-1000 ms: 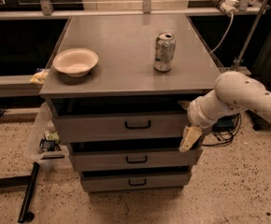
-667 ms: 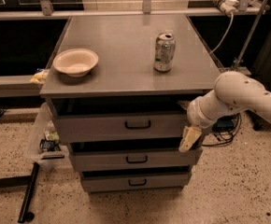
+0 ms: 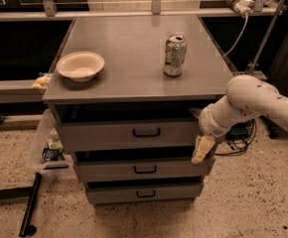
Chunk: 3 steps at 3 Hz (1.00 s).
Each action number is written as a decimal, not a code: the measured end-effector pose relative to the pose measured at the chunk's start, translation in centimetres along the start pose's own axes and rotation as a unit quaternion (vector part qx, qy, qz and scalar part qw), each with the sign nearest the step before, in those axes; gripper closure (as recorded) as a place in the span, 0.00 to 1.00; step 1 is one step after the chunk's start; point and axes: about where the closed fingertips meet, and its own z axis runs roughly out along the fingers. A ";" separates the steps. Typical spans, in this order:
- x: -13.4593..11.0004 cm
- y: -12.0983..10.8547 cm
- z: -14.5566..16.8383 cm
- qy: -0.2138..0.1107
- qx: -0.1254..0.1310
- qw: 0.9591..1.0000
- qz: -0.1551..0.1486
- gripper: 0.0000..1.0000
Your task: Open top drawer
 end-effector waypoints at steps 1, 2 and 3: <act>0.7 0.8 -0.1 0.007 -0.016 1.000 0.009 0.00; 1.3 1.7 -0.6 0.017 -0.031 0.999 0.018 0.00; 1.3 2.7 -1.7 0.024 -0.051 0.998 0.024 0.00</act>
Offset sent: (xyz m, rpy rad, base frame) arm -0.0289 -0.0230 0.0008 -0.0468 0.1136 -0.0266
